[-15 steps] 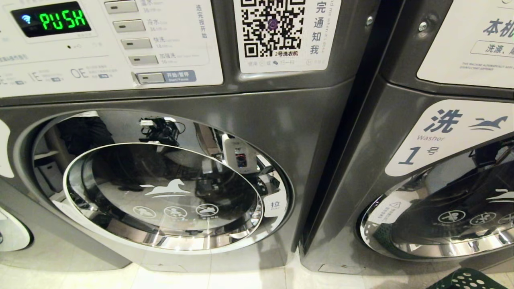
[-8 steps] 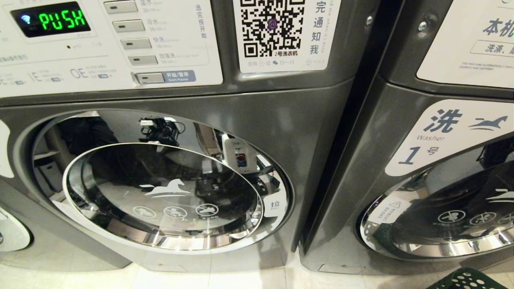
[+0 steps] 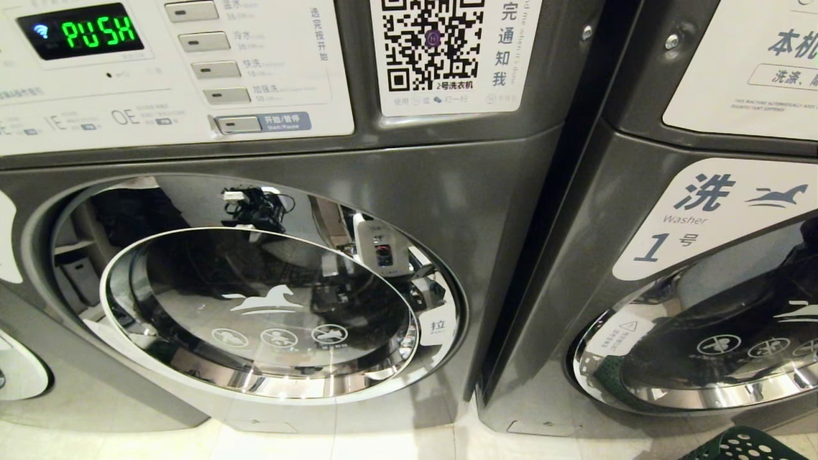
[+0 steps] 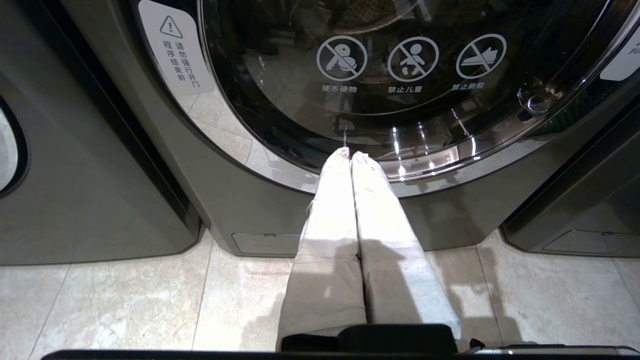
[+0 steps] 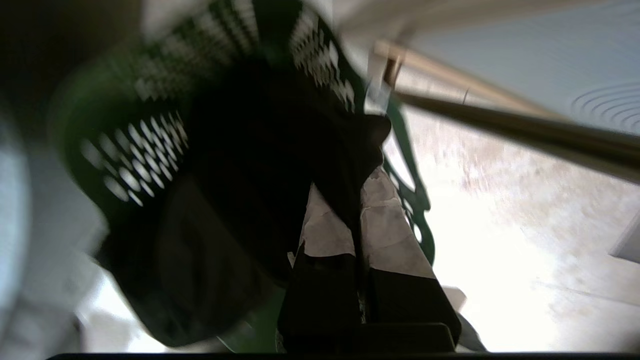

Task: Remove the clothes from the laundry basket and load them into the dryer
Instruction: Take the clothes out of the basket

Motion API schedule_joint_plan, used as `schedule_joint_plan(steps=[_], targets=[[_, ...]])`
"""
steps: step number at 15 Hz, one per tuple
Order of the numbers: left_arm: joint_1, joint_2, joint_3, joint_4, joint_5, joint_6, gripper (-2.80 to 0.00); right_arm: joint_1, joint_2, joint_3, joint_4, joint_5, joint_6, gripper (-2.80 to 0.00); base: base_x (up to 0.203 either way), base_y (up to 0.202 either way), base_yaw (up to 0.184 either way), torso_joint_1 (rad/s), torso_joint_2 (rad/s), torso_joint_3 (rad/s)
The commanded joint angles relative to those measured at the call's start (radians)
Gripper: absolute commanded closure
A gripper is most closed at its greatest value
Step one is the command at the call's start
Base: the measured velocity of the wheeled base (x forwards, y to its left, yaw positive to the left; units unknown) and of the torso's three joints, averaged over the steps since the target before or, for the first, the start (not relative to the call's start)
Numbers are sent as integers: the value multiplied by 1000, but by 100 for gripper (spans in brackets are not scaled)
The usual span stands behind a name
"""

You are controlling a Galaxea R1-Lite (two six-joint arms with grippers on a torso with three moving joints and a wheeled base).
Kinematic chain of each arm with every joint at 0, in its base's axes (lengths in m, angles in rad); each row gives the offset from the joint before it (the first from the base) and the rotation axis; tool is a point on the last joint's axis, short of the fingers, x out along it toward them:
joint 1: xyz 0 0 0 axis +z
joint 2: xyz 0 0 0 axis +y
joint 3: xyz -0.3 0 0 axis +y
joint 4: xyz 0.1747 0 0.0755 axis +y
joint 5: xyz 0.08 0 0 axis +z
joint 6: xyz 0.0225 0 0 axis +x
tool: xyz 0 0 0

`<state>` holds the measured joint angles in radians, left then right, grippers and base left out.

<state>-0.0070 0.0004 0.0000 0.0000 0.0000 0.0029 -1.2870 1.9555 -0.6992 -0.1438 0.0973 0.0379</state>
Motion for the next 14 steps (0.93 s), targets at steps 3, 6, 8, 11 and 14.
schedule_joint_plan(steps=[3, 6, 8, 11, 14], targets=[[-1, 0, 0, 0, 0, 0, 0, 20, 212, 7, -10, 4, -43, 0, 0, 0, 0, 0, 0, 0], [-1, 0, 0, 0, 0, 0, 0, 46, 332, 9, -15, 46, -30, 0, 0, 0, 0, 0, 0, 0], [-1, 0, 0, 0, 0, 0, 0, 69, 422, 8, -67, 56, -18, 0, 0, 0, 0, 0, 0, 0], [0, 0, 0, 0, 0, 0, 0, 114, 537, 9, -219, 31, -15, 0, 0, 0, 0, 0, 0, 0], [0, 0, 0, 0, 0, 0, 0, 140, 566, 13, -249, -7, -12, 0, 0, 0, 0, 0, 0, 0]])
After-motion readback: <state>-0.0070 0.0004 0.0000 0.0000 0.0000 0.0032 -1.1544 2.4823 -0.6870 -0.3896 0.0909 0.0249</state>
